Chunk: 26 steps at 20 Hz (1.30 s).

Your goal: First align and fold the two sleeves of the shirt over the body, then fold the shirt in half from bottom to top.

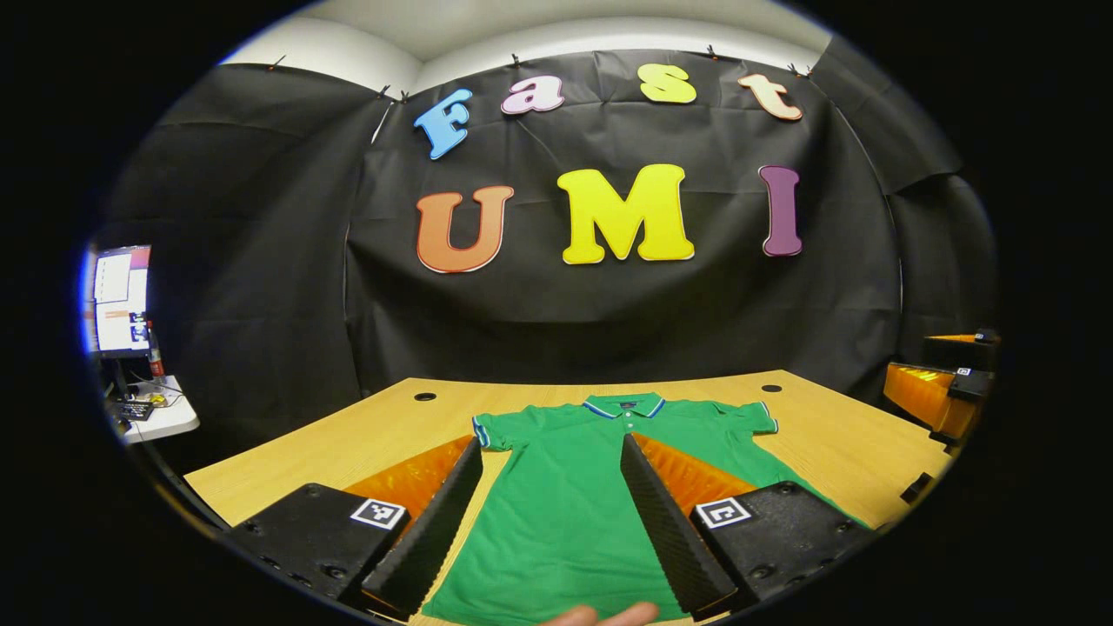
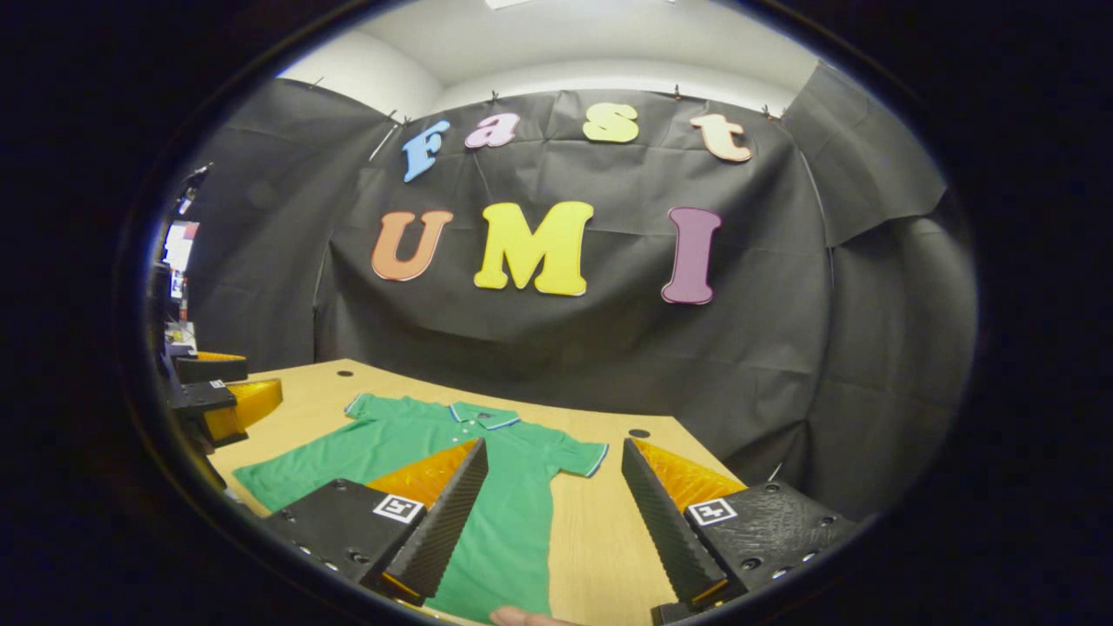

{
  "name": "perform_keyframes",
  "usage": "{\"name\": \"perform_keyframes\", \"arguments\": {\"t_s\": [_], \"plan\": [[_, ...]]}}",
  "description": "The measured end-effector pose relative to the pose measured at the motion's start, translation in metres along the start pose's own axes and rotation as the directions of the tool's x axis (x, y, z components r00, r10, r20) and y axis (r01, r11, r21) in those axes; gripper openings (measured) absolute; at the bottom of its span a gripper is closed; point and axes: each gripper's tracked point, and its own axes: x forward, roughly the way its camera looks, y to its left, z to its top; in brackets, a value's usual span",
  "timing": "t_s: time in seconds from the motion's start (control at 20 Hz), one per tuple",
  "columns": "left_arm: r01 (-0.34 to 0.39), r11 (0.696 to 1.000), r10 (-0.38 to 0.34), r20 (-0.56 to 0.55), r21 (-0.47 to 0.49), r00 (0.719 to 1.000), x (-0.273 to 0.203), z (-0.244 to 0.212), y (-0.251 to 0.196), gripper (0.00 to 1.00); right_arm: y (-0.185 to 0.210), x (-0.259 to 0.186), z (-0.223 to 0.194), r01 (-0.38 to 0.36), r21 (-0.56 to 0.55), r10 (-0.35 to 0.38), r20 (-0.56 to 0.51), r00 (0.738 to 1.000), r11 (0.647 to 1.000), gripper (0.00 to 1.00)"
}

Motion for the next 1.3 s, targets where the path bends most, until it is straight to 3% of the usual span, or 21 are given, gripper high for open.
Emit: {"name": "perform_keyframes", "arguments": {"t_s": [0.2,0.4,0.55,0.65,0.95,1.05,1.2,1.3], "plan": [[-0.011,1.000,0.011,0.014,-0.015,1.000,0.001,0.004,0.003,1.00,-0.008,0.042,0.014,0.003,0.025,-0.002,-0.025,1.000,1.000,0.94],[-0.024,1.000,0.024,0.040,-0.002,0.999,0.000,0.009,0.006,1.00,-0.017,0.112,0.016,0.006,0.027,-0.004,-0.075,0.997,1.000,0.94],[-0.054,0.999,0.054,0.040,-0.002,0.998,0.001,0.011,0.016,1.00,-0.033,0.167,0.001,0.035,0.020,-0.032,-0.144,0.989,0.999,0.94],[-0.045,0.999,0.045,0.044,-0.010,0.998,0.003,0.007,0.015,1.00,-0.055,0.199,-0.019,0.091,0.002,-0.089,-0.192,0.977,0.996,0.96],[-0.021,1.000,0.022,0.009,-0.022,1.000,0.009,-0.003,0.009,1.00,-0.072,0.271,-0.126,0.132,-0.040,-0.136,-0.425,0.895,0.990,0.96],[-0.022,1.000,0.022,0.021,-0.021,1.000,0.008,-0.002,0.010,1.00,-0.067,0.291,-0.146,0.138,-0.012,-0.127,-0.477,0.870,0.990,0.94],[-0.016,1.000,0.016,0.034,-0.013,0.999,0.007,0.000,0.007,1.00,-0.084,0.316,-0.165,0.207,-0.019,-0.186,-0.519,0.834,0.978,0.94],[-0.017,1.000,0.018,0.033,-0.013,0.999,0.007,-0.001,0.009,1.00,-0.089,0.315,-0.183,0.217,-0.009,-0.178,-0.605,0.776,0.976,0.93]]}}
